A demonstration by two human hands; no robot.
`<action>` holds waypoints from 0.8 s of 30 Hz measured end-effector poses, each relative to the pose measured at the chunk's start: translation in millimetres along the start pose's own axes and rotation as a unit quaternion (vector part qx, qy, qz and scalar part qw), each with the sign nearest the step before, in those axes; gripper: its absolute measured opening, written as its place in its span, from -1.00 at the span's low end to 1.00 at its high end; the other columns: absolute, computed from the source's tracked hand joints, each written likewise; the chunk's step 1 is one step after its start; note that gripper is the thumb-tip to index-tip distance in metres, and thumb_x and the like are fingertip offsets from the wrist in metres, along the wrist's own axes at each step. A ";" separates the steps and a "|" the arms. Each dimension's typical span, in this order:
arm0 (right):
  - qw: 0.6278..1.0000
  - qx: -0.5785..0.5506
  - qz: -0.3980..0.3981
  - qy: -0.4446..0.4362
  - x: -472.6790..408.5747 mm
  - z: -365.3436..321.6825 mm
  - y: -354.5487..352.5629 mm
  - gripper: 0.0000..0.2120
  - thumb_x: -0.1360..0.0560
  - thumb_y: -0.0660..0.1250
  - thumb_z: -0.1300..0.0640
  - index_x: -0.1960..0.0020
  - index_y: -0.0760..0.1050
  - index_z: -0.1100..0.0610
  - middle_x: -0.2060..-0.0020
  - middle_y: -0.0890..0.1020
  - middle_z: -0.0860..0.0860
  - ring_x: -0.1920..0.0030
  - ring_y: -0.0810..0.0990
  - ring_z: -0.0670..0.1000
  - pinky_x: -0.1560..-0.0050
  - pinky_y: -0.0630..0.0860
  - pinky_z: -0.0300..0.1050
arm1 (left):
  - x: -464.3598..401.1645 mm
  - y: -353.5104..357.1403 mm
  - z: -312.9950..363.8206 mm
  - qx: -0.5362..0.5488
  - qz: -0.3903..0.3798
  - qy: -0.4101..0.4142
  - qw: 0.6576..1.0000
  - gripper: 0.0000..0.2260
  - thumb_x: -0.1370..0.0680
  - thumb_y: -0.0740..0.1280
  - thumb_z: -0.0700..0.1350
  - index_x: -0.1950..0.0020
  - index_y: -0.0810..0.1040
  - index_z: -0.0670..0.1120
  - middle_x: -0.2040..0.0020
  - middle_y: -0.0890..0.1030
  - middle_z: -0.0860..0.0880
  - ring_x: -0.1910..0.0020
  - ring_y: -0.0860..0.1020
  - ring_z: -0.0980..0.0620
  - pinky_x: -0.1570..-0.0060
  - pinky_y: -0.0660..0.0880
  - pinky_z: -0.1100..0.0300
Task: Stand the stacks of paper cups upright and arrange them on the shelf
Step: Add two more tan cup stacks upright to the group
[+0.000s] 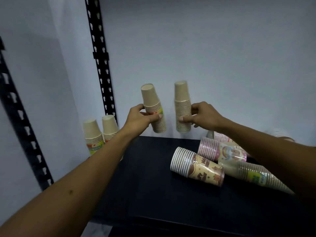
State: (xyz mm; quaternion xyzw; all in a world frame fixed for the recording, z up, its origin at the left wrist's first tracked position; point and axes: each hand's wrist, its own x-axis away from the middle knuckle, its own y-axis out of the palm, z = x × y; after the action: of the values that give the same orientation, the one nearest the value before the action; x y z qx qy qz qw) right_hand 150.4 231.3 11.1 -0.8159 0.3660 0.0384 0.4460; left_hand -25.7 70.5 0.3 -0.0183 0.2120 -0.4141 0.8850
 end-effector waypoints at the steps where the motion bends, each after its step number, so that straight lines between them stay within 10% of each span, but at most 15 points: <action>1: 1.000 -0.026 0.005 0.009 6.5 -9.1 -0.4 -0.56 -0.39 0.48 -0.07 -0.15 0.56 0.19 0.05 0.69 0.07 0.14 0.68 0.03 0.14 0.65 -0.01 | 9.1 -2.7 5.0 0.009 0.010 -0.010 1.000 -0.59 -0.39 0.53 -0.12 -0.21 0.53 -0.08 -0.05 0.65 -0.06 -0.06 0.60 0.00 -0.05 0.55 0.06; 14: 0.987 -0.153 0.035 0.027 76.9 -94.3 47.7 -0.66 -0.41 0.47 -0.08 -0.03 0.57 0.14 0.14 0.68 0.00 0.28 0.67 -0.05 0.35 0.58 -0.19 | 118.9 -33.2 5.6 0.126 0.082 -0.085 0.985 -0.68 -0.42 0.51 -0.10 -0.13 0.58 -0.11 0.02 0.70 -0.06 0.06 0.68 0.02 0.05 0.62 0.04; 24: 0.998 -0.027 0.051 0.032 118.5 -81.8 129.0 -0.46 -0.36 0.42 -0.22 -0.21 0.44 0.07 -0.04 0.65 -0.03 0.00 0.62 -0.01 -0.01 0.59 0.05 | 152.8 -51.3 -44.2 0.022 0.101 -0.080 0.991 -0.66 -0.36 0.54 -0.12 -0.12 0.62 -0.03 0.02 0.70 0.03 0.04 0.66 0.12 -0.01 0.59 0.12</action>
State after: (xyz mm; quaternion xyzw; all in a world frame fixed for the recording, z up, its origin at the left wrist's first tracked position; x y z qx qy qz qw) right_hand 133.8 59.6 -76.2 -0.8088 0.4198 0.0451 0.4095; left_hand 6.6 -70.0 -84.2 -0.0102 0.1318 -0.3240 0.9368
